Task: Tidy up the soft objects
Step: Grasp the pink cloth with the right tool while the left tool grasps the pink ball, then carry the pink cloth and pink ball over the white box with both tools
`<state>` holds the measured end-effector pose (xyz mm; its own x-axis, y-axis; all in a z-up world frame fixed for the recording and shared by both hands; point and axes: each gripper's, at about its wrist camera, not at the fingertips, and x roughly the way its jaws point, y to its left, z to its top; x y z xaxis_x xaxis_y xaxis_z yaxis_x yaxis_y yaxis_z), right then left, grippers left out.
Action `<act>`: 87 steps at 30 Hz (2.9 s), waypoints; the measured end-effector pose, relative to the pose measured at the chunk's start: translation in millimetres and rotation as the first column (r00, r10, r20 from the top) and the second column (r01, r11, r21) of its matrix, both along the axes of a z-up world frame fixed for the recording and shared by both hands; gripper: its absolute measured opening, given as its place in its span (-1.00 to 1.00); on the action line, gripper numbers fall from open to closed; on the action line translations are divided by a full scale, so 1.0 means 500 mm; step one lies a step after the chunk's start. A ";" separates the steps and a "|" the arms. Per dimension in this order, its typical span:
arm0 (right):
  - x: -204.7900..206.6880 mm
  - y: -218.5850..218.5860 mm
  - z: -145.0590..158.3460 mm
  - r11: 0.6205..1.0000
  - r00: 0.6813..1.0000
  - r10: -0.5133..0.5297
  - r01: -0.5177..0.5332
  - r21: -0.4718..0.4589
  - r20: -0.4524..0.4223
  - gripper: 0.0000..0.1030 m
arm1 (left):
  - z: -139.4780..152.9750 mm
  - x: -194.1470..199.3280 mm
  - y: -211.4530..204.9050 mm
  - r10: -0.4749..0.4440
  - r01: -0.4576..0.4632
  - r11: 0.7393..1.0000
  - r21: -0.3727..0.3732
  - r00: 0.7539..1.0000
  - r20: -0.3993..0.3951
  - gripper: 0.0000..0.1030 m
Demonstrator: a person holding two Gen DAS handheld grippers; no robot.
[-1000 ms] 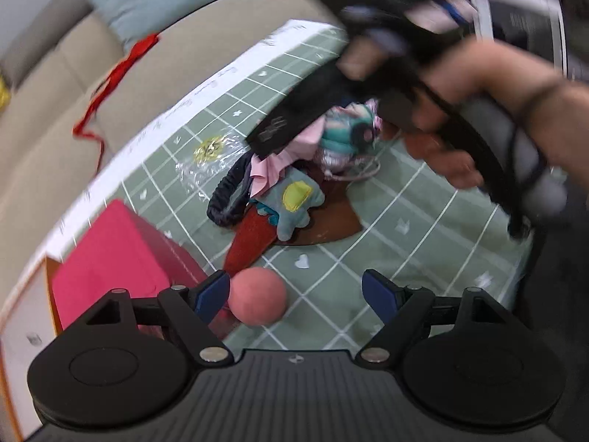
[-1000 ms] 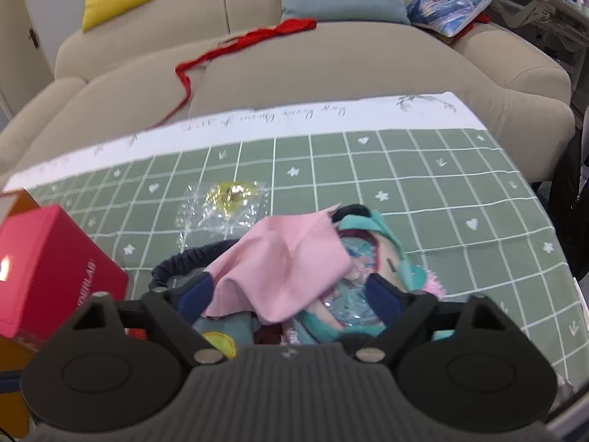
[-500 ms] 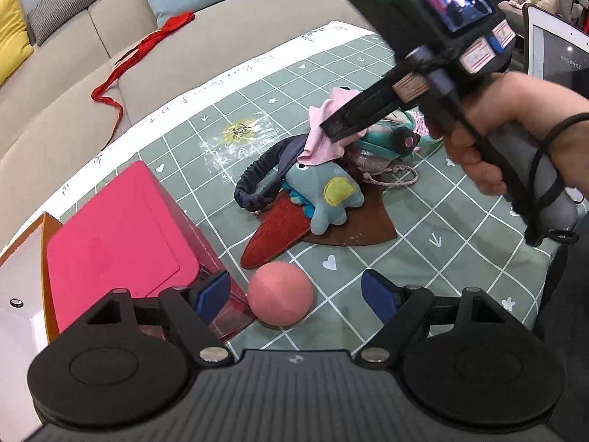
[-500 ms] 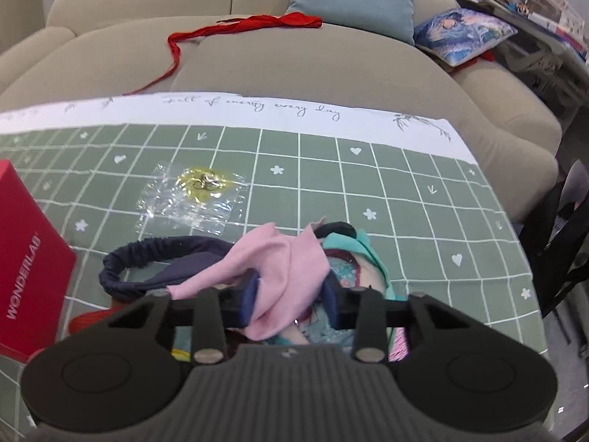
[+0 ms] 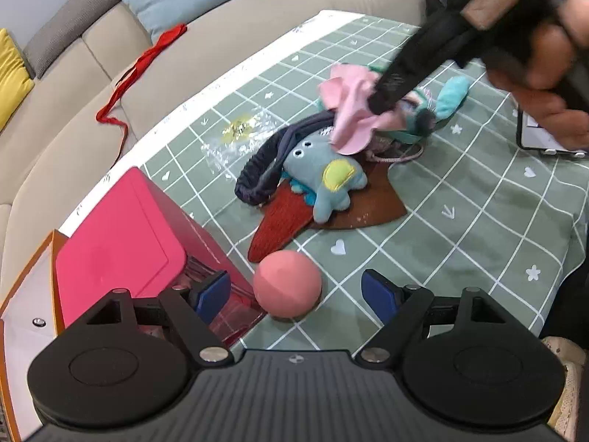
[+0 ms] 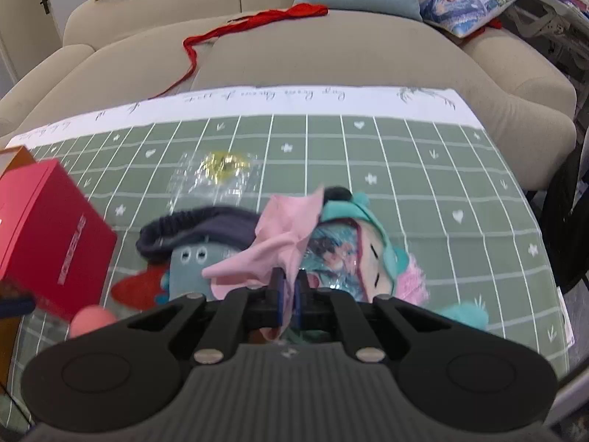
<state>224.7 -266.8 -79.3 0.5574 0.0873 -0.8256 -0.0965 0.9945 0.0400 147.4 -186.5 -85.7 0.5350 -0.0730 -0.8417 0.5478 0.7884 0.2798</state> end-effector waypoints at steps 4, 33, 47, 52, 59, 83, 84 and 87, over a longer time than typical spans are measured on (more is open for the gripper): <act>-0.034 -0.002 -0.003 1.000 0.999 0.011 -0.011 -0.005 -0.031 -0.95 | -0.009 -0.005 -0.014 -0.007 0.006 0.999 0.037 0.999 0.037 0.84; -0.051 -0.027 -0.019 0.998 0.995 -0.004 0.010 0.067 -0.099 -0.95 | -0.058 0.068 -0.038 0.241 -0.235 0.968 0.081 0.968 -0.074 -0.03; -0.054 -0.026 -0.014 0.996 0.995 0.007 0.002 0.086 -0.103 -0.94 | -0.014 0.015 0.035 0.261 -0.286 0.945 -0.157 0.952 -0.161 -0.03; -0.055 -0.025 -0.014 0.996 0.995 0.006 0.002 0.084 -0.103 -0.94 | -0.022 0.005 0.032 0.229 -0.252 0.953 -0.166 0.962 -0.145 -0.03; -0.058 -0.022 -0.010 0.996 0.995 0.012 -0.003 0.086 -0.099 -0.94 | -0.026 -0.001 0.023 0.224 -0.252 0.951 -0.178 0.961 -0.161 -0.03; -0.197 0.109 0.242 0.997 0.983 0.054 -0.062 0.042 0.178 -0.94 | 0.094 -0.004 0.134 0.316 -0.389 0.866 -0.315 0.913 -0.258 -0.03; -0.199 0.114 0.247 0.997 0.983 0.051 -0.059 0.041 0.179 -0.94 | 0.111 -0.006 0.142 0.317 -0.387 0.861 -0.330 0.916 -0.246 -0.03; -0.205 0.133 0.261 0.998 0.982 0.045 -0.052 0.036 0.186 -0.93 | 0.161 -0.009 0.176 0.331 -0.392 0.836 -0.385 0.919 -0.215 -0.03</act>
